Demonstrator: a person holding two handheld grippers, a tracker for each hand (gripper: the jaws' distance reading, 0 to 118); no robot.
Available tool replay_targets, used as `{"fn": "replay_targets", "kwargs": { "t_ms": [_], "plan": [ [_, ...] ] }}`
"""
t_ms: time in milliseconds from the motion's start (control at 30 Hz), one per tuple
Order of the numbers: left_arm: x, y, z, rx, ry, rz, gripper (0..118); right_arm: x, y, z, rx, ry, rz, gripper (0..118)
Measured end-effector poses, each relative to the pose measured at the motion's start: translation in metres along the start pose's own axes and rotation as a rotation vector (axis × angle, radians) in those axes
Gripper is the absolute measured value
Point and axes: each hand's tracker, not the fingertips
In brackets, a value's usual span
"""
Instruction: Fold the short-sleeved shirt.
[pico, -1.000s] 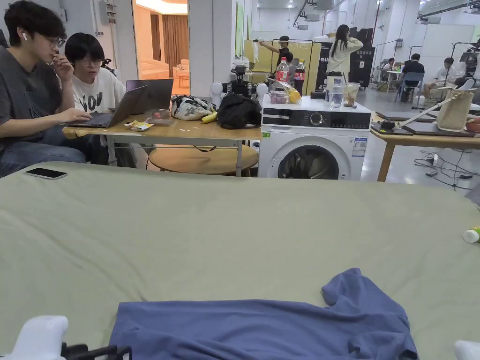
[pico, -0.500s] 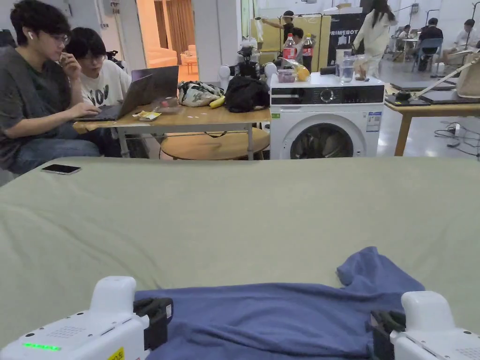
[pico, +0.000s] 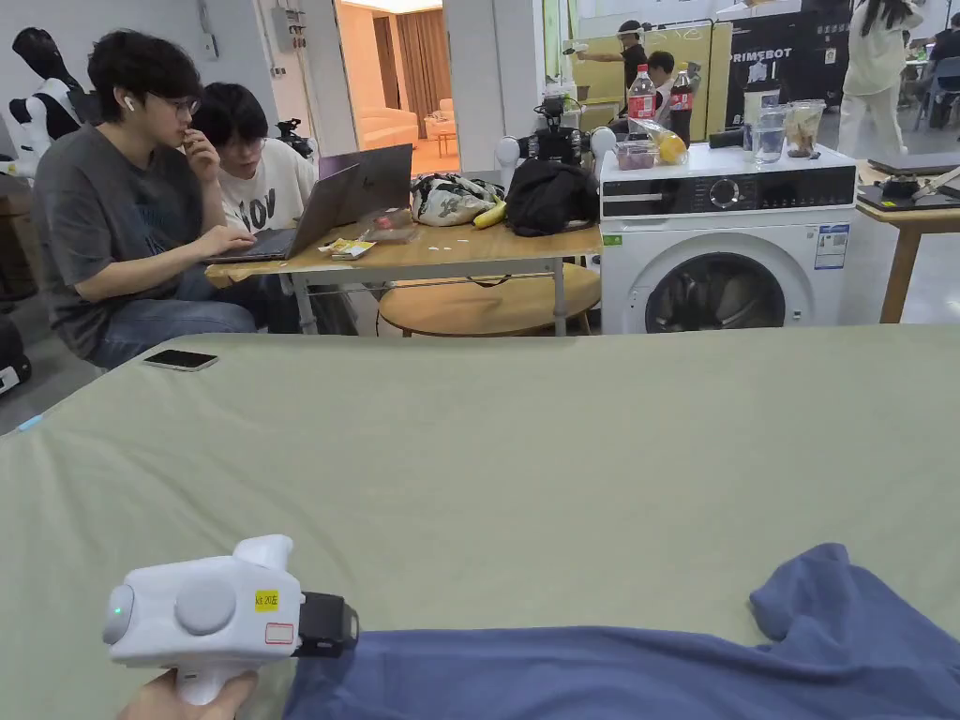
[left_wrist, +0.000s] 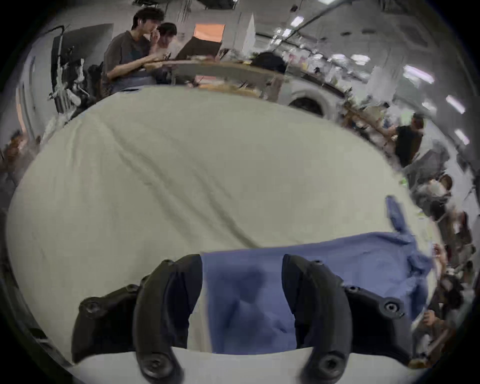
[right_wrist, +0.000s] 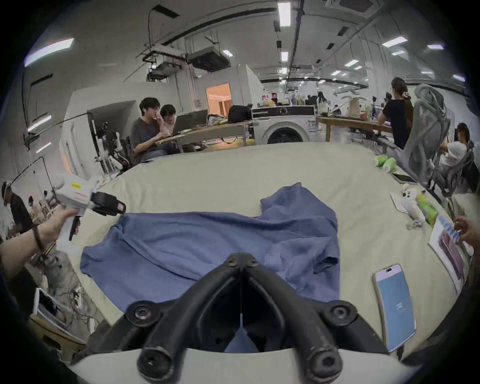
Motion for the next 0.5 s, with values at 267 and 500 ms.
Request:
{"fn": "replay_targets", "kwargs": {
  "t_ms": [267, 500],
  "plan": [
    [0.006, -0.005, -0.028, -0.037, 0.03, -0.035, 14, 0.063, 0.049, -0.016, -0.004, -0.112, -0.058, 0],
    [0.022, 0.0, -0.031, -0.107, 0.056, -0.068, 5, 0.127, 0.099, -0.126, -0.24, -0.138, -0.122, 49]
  ]
}}
